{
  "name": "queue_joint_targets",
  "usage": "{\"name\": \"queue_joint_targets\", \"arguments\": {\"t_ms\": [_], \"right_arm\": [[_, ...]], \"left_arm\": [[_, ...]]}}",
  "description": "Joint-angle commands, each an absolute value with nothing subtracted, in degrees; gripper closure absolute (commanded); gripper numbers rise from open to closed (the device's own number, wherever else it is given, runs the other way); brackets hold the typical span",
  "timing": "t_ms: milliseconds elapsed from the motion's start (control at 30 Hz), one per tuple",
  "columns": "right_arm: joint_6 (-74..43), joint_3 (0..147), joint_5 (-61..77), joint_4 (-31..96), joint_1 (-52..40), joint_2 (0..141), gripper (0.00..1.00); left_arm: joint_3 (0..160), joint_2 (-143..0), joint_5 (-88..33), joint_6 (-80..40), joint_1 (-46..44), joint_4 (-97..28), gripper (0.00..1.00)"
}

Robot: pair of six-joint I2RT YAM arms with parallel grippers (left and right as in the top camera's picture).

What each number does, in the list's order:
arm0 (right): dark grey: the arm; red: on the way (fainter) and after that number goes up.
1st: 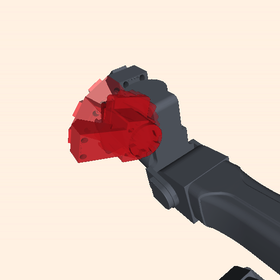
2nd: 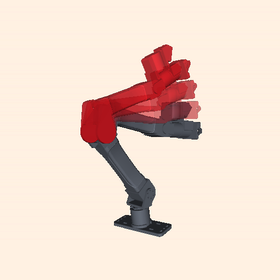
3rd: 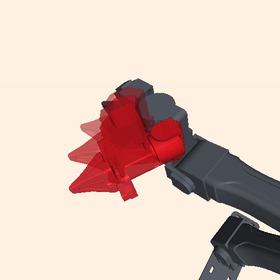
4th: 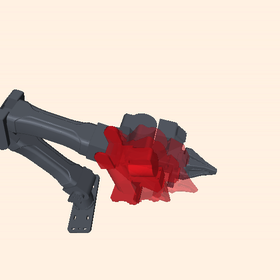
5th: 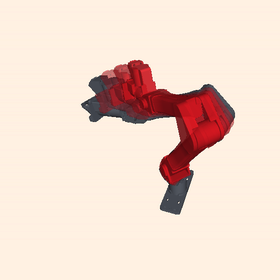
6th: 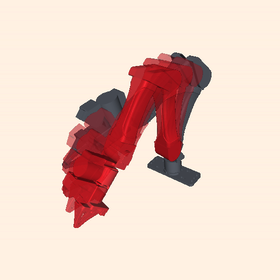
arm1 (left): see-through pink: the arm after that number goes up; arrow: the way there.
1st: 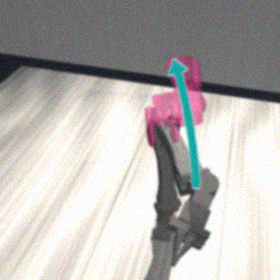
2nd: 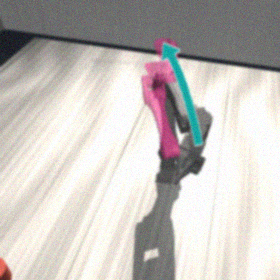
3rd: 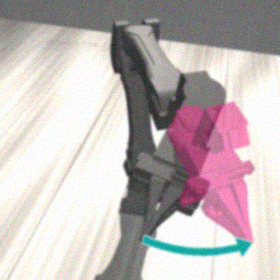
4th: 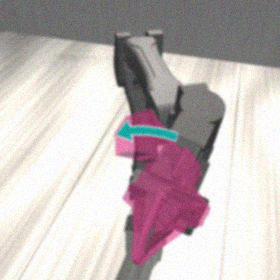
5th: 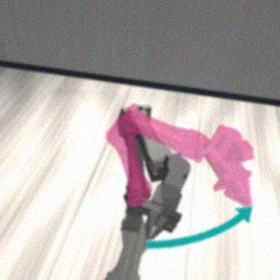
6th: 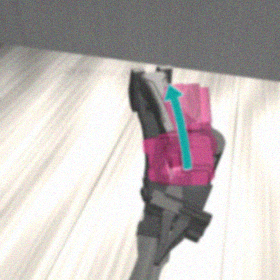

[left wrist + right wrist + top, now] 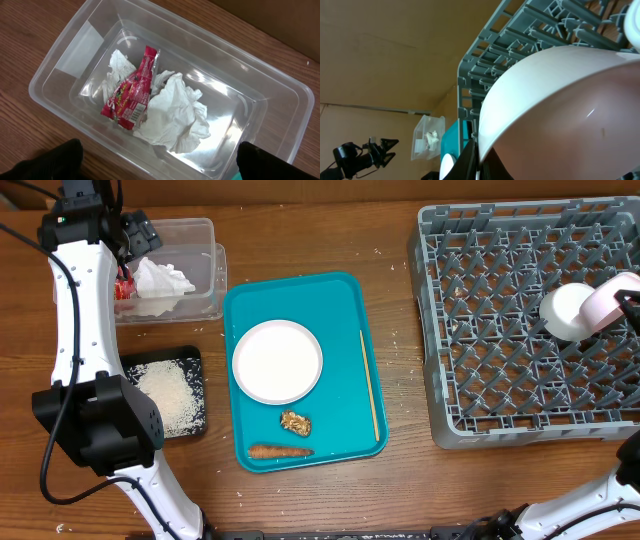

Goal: Sort waste into correct bins and load items into the dishwasher
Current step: 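Lower the bowl into the rack beside the first bowl and release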

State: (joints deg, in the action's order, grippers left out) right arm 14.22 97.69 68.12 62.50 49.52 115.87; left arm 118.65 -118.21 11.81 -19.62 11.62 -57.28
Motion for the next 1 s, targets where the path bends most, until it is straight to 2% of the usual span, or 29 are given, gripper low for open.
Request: {"name": "queue_joint_targets", "arguments": {"t_ms": [0,300,700,800,900,967], "right_arm": [[15.0,97.5,70.2,62.2,49.6,115.2,0.96],[9.0,97.5,66.7,64.4,49.8,115.2,0.96],[8.7,97.5,65.6,69.5,55.3,115.2,0.96],[8.7,97.5,65.6,70.9,57.1,115.2,0.9],[8.7,97.5,65.6,72.2,58.2,115.2,0.89],[8.7,97.5,65.6,73.1,58.7,115.1,0.84]], "left_arm": [[118.5,-118.4,12.4,-20.8,11.2,-57.2,0.0],[118.5,-118.4,12.4,-20.8,11.2,-57.1,0.0],[118.5,-118.4,12.4,-20.8,11.2,-57.1,0.0],[118.5,-118.4,12.4,-20.8,11.2,-57.2,0.0],[118.5,-118.4,12.4,-20.8,11.2,-57.1,0.0],[118.5,-118.4,12.4,-20.8,11.2,-57.1,0.0]]}}
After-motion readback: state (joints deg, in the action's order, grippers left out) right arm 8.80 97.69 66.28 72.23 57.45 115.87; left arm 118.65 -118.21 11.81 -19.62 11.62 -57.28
